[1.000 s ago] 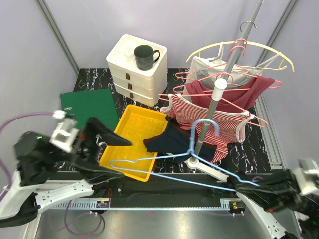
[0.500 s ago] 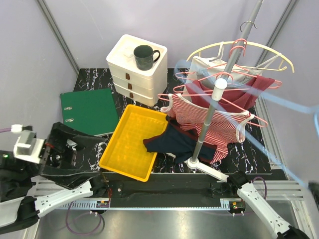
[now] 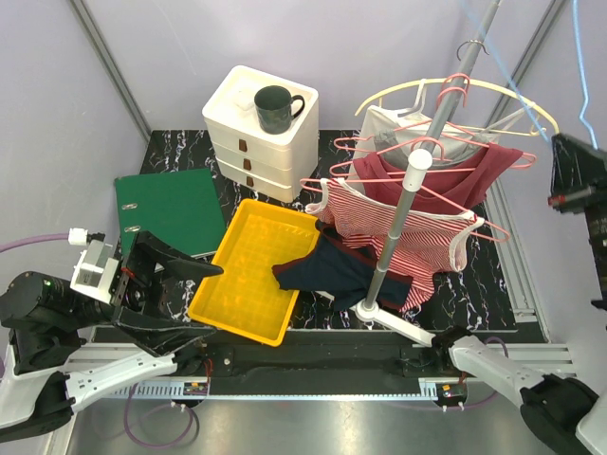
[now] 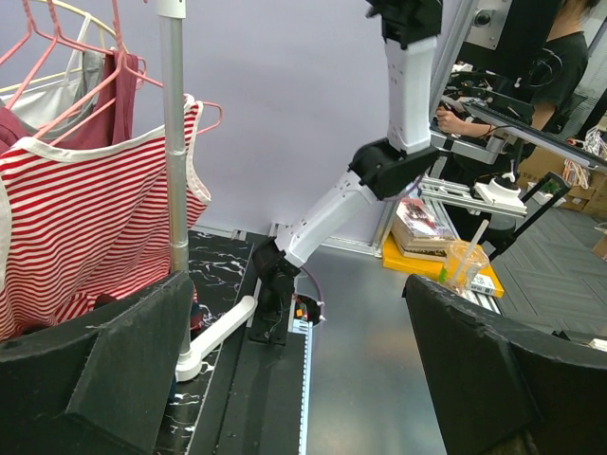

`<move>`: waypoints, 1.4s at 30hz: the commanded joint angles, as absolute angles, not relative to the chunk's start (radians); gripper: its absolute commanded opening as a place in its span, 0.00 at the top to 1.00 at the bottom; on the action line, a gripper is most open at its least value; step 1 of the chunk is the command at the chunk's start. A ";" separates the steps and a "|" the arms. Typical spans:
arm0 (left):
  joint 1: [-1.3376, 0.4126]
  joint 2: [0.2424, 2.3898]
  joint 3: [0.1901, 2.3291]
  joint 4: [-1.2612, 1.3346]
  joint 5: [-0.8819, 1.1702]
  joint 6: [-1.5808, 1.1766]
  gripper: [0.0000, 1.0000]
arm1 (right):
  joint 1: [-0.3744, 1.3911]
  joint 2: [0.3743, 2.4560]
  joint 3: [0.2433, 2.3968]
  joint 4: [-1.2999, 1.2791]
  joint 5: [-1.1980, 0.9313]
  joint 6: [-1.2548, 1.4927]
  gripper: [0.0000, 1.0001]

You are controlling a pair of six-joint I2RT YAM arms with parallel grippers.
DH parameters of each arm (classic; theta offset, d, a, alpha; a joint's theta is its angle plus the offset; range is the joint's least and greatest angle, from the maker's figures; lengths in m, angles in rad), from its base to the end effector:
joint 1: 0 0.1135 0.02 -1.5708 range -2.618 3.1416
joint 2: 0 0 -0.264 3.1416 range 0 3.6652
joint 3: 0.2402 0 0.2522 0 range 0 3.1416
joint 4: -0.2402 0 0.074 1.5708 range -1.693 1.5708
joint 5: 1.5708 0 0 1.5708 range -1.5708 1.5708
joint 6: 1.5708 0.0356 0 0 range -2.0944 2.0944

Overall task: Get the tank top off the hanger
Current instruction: Place the hanger at the clothesline.

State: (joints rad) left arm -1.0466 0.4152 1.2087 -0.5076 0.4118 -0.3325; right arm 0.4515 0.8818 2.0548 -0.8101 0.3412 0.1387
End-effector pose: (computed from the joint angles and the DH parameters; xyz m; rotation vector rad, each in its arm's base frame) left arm -0.0075 -0.0156 0.4668 0.8567 1.1769 -1.4179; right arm -0.0017 -0.0141 0.6045 0.1089 1.2306 0.3077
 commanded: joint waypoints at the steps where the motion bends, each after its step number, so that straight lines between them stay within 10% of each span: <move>1: -1.051 0.420 1.219 -0.500 0.443 -0.324 0.01 | 0.454 0.965 2.177 -0.747 0.599 -0.038 1.00; 26: -1.051 0.414 1.190 -0.532 0.535 -0.356 0.01 | 0.482 1.284 2.342 -1.003 0.885 -0.270 1.00; 42: -1.051 0.377 1.224 -0.660 0.594 -0.322 0.01 | -0.219 1.454 2.415 -1.129 0.089 0.020 1.00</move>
